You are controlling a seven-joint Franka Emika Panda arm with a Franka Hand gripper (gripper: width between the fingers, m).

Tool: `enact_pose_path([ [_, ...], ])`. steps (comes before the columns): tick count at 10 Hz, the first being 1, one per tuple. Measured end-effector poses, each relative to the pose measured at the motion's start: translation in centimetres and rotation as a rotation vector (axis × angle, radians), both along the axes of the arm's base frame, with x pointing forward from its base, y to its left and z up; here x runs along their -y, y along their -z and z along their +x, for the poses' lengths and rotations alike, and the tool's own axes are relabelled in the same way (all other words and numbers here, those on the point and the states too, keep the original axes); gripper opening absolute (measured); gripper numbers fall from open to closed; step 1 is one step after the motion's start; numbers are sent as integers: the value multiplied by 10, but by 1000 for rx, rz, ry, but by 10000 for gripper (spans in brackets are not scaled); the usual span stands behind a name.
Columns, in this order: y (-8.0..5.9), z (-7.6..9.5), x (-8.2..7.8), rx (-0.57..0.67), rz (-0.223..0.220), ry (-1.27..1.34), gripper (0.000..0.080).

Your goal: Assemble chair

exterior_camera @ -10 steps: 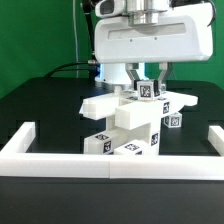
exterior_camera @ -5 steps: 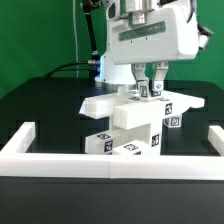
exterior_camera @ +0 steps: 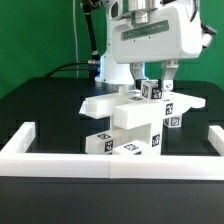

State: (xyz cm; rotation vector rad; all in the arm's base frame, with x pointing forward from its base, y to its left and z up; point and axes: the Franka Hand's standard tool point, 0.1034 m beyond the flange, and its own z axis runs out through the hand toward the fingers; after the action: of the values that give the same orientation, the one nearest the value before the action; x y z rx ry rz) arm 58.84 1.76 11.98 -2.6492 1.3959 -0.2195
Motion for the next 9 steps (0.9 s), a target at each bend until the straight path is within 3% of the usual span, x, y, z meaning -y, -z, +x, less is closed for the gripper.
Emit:
enact_pose_path([
  [4, -1, 2, -7, 27, -87, -404, 647],
  [9, -1, 2, -1, 38, -188, -832, 649],
])
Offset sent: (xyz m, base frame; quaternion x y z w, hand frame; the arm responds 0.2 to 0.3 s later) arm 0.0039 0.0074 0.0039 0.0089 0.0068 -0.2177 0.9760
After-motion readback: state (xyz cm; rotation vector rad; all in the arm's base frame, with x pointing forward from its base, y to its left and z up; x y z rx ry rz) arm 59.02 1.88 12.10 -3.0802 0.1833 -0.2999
